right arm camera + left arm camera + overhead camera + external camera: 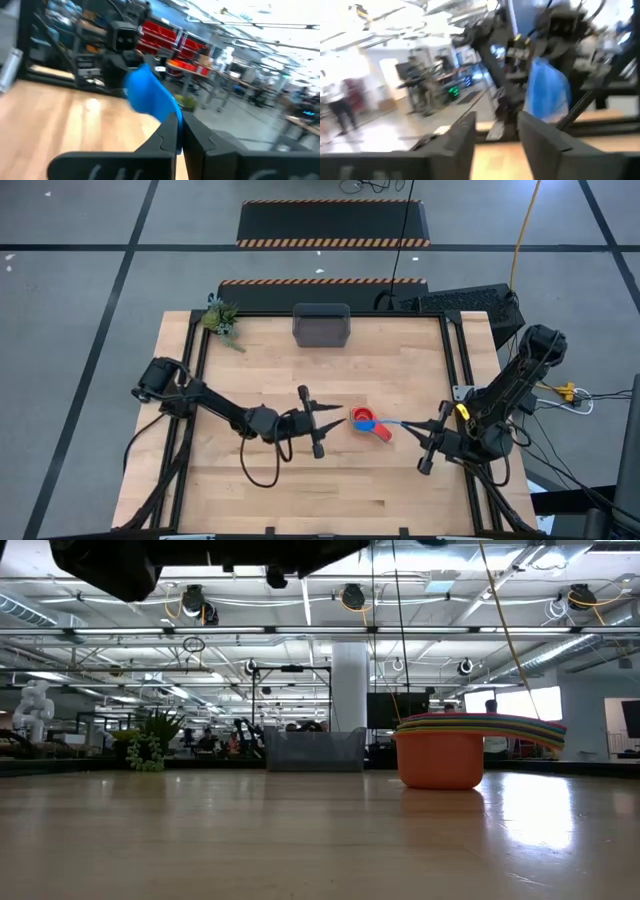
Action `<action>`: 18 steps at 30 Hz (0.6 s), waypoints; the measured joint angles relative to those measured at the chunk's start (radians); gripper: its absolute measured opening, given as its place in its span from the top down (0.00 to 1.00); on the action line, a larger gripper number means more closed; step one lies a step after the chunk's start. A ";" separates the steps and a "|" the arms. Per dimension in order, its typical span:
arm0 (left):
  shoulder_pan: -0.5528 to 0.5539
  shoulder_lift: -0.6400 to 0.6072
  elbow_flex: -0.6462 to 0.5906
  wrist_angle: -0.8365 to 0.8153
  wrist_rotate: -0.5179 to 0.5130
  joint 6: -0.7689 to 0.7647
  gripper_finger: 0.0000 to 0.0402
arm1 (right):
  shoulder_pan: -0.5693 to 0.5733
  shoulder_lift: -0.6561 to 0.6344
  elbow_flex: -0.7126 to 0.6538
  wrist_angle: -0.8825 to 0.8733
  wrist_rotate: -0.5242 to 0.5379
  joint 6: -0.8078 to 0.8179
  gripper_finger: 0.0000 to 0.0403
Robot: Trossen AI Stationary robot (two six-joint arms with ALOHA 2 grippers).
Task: Nest measuring cups in basket
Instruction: Stack the blue measuring cup on top of the red measuring cup
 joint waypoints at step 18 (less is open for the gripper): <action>0.007 -0.224 -0.001 -0.634 -0.178 -0.348 0.47 | 0.120 0.062 0.203 -0.181 0.221 -0.185 1.00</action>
